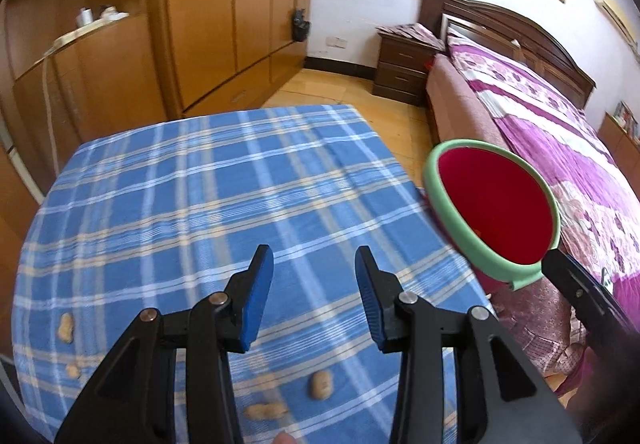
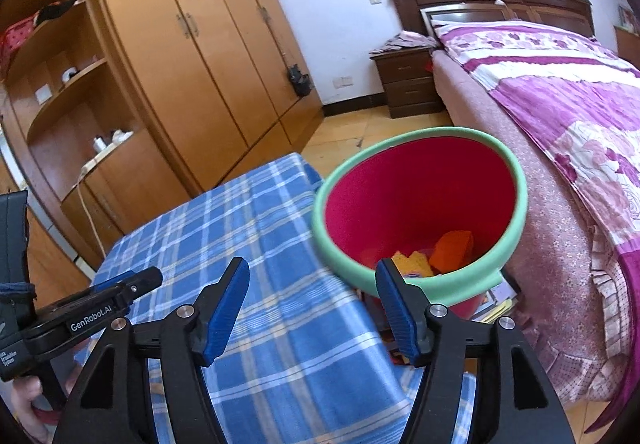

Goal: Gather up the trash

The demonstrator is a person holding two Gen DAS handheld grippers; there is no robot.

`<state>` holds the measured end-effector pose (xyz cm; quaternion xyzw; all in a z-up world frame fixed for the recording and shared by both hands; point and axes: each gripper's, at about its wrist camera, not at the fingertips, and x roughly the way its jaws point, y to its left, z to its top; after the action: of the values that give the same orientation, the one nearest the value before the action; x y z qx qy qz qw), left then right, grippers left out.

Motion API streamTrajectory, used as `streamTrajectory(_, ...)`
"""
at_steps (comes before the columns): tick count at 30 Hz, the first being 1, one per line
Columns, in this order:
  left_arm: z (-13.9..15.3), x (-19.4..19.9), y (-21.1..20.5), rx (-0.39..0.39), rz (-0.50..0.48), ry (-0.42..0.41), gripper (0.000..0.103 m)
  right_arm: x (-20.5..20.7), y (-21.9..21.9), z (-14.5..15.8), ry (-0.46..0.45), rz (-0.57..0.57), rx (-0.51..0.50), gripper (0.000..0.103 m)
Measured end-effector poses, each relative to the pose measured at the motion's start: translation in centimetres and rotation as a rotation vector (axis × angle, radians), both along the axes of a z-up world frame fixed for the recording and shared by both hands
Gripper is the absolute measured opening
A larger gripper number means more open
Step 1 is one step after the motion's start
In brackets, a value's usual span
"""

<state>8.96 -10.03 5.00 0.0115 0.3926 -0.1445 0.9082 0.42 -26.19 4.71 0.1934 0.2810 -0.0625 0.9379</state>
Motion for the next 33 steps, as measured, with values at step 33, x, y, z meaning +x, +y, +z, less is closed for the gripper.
streamTrajectory(33,-2.2,-5.2,9.2,0.040,0.226,-0.073,0.043,-1.8,7.8,-1.3,-0.039,0.102,-0.110,0.068)
